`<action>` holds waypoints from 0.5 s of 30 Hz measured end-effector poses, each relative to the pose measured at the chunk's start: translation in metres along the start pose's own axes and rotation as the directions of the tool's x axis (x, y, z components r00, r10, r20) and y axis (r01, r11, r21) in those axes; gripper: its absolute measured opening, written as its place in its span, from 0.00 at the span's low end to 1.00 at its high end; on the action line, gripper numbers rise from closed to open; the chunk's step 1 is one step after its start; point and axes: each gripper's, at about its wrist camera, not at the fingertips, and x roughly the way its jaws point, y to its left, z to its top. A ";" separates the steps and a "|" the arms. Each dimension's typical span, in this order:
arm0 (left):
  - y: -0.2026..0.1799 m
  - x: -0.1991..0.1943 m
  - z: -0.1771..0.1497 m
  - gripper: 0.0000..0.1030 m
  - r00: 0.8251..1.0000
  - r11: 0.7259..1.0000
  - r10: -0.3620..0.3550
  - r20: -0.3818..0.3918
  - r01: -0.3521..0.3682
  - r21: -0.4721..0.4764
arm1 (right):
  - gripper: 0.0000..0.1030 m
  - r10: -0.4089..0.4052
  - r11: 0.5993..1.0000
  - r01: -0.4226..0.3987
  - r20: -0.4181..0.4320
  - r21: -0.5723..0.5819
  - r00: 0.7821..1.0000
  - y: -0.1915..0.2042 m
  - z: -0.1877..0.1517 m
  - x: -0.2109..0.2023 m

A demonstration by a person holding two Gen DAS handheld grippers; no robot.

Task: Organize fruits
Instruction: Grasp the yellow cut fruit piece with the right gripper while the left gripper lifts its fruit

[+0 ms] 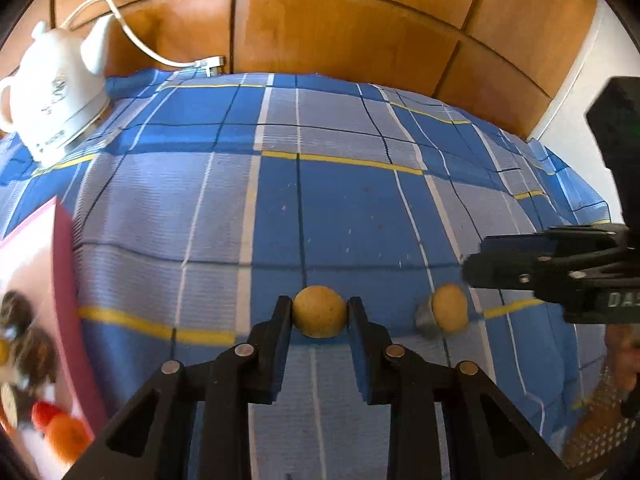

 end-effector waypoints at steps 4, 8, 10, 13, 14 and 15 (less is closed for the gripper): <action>0.004 -0.013 -0.013 0.27 1.000 1.000 -0.007 0.007 0.007 -0.020 | 0.48 -0.001 0.998 0.000 -0.015 -0.059 1.000 0.016 -0.005 0.011; 0.003 -0.029 -0.022 0.27 0.999 1.000 -0.015 0.030 0.015 -0.019 | 0.48 -0.008 0.995 0.005 -0.028 -0.095 1.000 0.023 -0.008 0.019; 0.001 -0.036 -0.025 0.27 0.999 1.000 -0.015 0.040 0.016 -0.008 | 0.48 -0.019 0.993 0.014 -0.037 -0.115 0.999 0.027 -0.010 0.023; -0.002 -0.047 -0.028 0.27 0.998 1.000 -0.016 0.058 0.016 0.004 | 0.48 -0.035 0.989 0.027 -0.052 -0.146 0.998 0.030 -0.013 0.029; -0.001 -0.050 -0.029 0.27 0.998 1.000 -0.016 0.063 0.016 0.003 | 0.48 -0.045 0.987 0.036 -0.055 -0.155 0.997 0.031 -0.014 0.031; -0.001 -0.054 -0.030 0.27 0.998 1.000 -0.018 0.067 0.018 -0.001 | 0.48 -0.058 0.985 0.048 -0.057 -0.164 0.997 0.032 -0.015 0.033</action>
